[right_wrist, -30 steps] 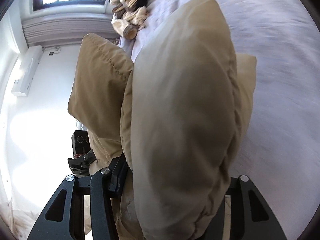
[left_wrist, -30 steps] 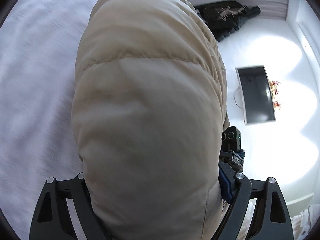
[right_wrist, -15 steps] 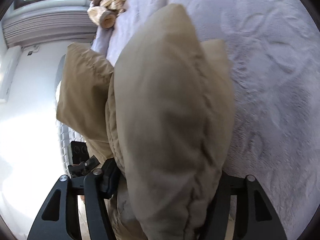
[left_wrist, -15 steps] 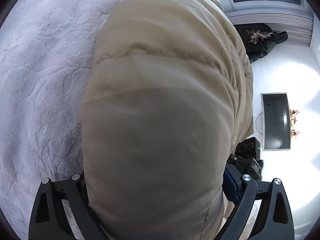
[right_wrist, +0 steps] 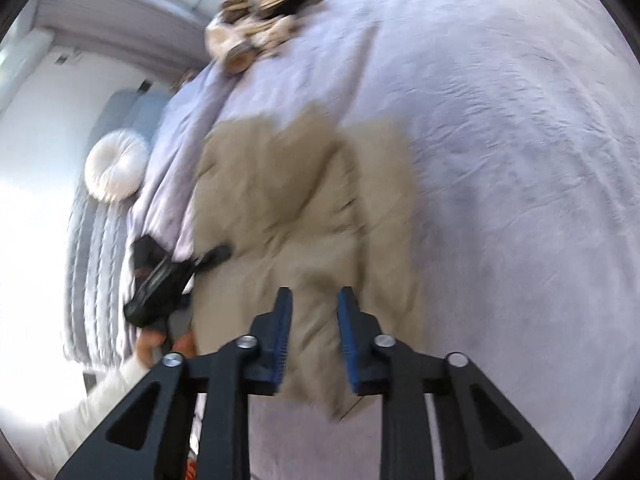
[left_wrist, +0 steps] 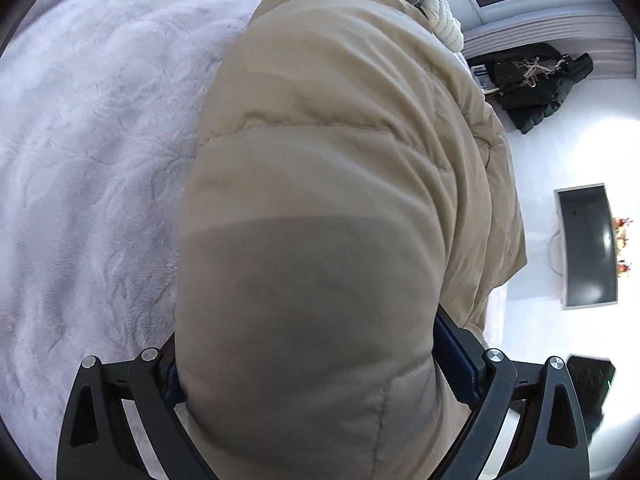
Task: Fold large clothes
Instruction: 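Lower the folded bundle onto the bed and press it flat with both grippers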
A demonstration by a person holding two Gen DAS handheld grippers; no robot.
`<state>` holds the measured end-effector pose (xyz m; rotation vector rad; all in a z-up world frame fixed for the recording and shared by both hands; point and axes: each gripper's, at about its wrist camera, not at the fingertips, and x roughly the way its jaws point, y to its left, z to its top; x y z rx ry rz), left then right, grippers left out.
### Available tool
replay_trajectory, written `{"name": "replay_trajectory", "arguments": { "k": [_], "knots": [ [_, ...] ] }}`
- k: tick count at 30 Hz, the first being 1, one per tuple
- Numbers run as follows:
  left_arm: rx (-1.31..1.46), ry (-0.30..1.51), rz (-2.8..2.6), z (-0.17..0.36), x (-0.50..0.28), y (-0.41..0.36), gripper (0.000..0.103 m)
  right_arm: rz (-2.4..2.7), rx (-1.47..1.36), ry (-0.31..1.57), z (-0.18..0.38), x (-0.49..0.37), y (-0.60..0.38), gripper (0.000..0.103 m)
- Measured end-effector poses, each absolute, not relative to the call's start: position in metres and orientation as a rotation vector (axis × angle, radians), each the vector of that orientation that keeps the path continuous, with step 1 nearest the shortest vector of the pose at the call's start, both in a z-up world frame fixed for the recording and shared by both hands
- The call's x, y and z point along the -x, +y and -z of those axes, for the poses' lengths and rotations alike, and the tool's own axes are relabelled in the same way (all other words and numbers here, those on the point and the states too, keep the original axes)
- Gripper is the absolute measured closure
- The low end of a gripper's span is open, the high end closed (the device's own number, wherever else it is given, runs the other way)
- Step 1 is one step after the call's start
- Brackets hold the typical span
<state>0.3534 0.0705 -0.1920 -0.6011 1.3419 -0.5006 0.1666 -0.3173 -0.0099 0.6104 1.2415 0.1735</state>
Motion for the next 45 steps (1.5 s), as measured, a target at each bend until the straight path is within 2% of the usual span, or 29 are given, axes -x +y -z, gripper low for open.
{"name": "replay_trajectory", "arguments": {
  "k": [6, 11, 15, 19, 24, 28, 32, 45],
  "knots": [
    [0.432, 1.266, 0.450, 0.151, -0.321, 0.081, 0.005, -0.102, -0.382, 1.369, 0.049, -0.154, -0.277, 0.089],
    [0.321, 1.226, 0.527, 0.124, -0.273, 0.072, 0.005, -0.061, -0.464, 1.403, 0.075, -0.146, -0.287, 0.091],
    [0.142, 1.233, 0.492, 0.142, -0.253, 0.049, 0.003, -0.065, -0.430, 1.412, 0.084, -0.144, -0.283, 0.093],
    [0.134, 1.266, 0.464, 0.175, -0.242, 0.053, 0.000, -0.042, -0.404, 1.447, 0.107, -0.139, -0.283, 0.095],
    [0.129, 1.289, 0.451, 0.185, -0.240, 0.050, 0.000, -0.030, -0.439, 1.455, 0.129, -0.135, -0.287, 0.096],
    [0.153, 1.305, 0.422, 0.184, -0.247, 0.048, 0.000, -0.024, -0.440, 1.466, 0.120, -0.135, -0.290, 0.096],
    [0.161, 1.312, 0.397, 0.175, -0.250, 0.050, 0.000, -0.023, -0.433, 1.471, 0.098, -0.137, -0.287, 0.092],
    [0.148, 1.314, 0.374, 0.155, -0.245, 0.050, 0.000, -0.033, -0.455, 1.431, 0.052, -0.147, -0.297, 0.091]
  ]
}}
